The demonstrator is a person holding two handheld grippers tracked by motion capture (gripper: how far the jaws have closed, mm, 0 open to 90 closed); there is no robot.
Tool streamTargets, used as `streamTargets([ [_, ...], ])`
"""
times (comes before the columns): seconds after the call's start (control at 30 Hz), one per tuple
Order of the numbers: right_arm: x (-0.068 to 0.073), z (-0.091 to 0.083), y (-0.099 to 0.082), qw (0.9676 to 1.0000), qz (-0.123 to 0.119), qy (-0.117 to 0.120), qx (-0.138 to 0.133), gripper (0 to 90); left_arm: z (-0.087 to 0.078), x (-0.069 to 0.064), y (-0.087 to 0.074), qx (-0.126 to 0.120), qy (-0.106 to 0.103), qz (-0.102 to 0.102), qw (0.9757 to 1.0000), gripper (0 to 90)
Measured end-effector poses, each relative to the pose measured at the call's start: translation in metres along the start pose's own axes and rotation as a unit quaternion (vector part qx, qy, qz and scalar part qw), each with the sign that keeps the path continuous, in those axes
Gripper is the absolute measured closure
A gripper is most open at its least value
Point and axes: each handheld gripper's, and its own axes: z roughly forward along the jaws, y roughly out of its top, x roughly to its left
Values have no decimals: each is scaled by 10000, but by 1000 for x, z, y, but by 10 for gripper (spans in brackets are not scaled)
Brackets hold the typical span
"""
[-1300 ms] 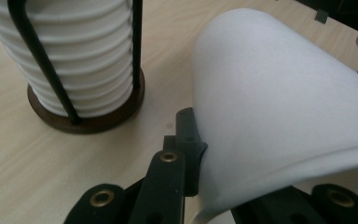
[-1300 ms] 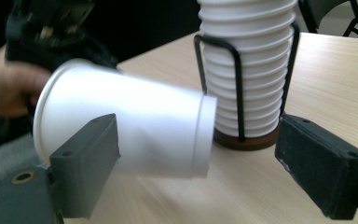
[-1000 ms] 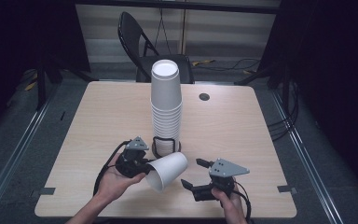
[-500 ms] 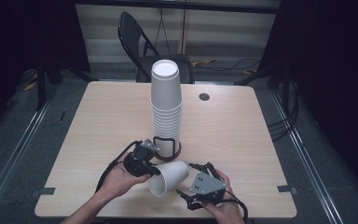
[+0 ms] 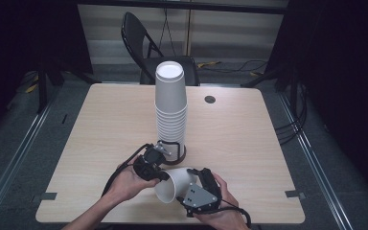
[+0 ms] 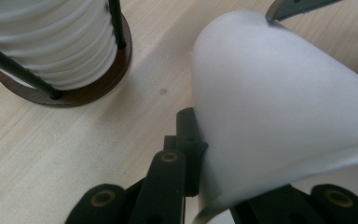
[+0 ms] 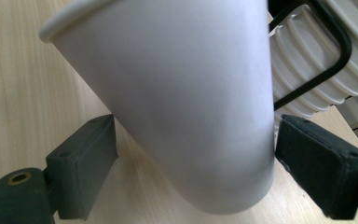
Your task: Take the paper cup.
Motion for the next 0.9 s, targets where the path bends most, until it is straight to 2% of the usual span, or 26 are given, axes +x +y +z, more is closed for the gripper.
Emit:
streamTargets([
  [0.1,4,3,2,9999,-127,-81,-64,80,2,-2,2,26,-65,-7,10000,863],
  [0.2,8,5,4,9997,-207,-67,-117,75,4,-3,3,89,-133,32,9999,864],
  [0.4,8,8,9,9998,-154,-30,-151,72,5,-3,7,101,-206,-33,9997,865],
  [0.43,7,9,10,9998,-124,-15,-152,72,5,-2,7,99,-302,-118,9994,865],
  [0.63,5,8,13,9998,-8,-3,-179,71,6,2,9,54,-519,-243,9983,865],
  [0.83,9,10,17,9996,-69,-6,-287,68,9,-3,11,46,-534,-159,9984,866],
  [0.9,9,10,17,9995,-62,-18,-297,68,9,-3,11,29,-564,-194,9982,866],
])
